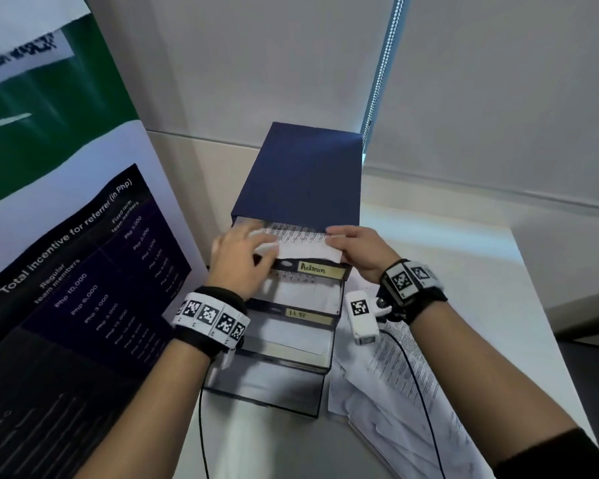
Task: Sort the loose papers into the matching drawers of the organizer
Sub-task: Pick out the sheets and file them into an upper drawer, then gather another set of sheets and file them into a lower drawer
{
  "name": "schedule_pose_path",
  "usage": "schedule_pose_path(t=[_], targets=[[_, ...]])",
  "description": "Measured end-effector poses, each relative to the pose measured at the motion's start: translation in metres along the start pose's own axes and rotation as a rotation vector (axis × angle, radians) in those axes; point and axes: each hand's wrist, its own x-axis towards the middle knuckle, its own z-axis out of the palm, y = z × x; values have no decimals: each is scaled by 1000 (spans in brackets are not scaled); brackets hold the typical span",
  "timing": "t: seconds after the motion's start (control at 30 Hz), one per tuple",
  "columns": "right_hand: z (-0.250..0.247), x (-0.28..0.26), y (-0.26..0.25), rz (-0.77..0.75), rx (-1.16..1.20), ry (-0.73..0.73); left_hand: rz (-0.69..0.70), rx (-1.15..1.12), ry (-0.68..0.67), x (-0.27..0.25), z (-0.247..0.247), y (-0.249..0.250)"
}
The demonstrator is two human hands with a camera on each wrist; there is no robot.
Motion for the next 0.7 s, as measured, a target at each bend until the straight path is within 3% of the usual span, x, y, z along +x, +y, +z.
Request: schedule_pose_path(t=[0.1, 0.2, 0.27, 0.33, 0.4, 0.53, 0.6, 0.7], targets=[[-14, 1, 4, -33, 190, -14, 75, 69, -164, 9, 22, 13], [-55, -12, 27, -143, 228, 118, 47, 215, -190, 14, 41, 15], [-90, -18, 63, -141, -12, 264, 22, 275, -185, 19, 46, 19], [-126, -18, 114, -43, -452, 320, 8, 311, -205, 25, 48, 25], [-150, -17, 163, 110, -825, 247, -3, 354, -275, 35, 50, 29], [-166, -12, 230, 271, -1113, 50, -95, 379, -494, 53, 49, 35], [-167, -8, 249, 282, -1168, -11, -80, 385, -438, 54, 47, 43], [-163, -15, 259, 226, -1265, -89, 112, 133, -46, 34, 49, 75]])
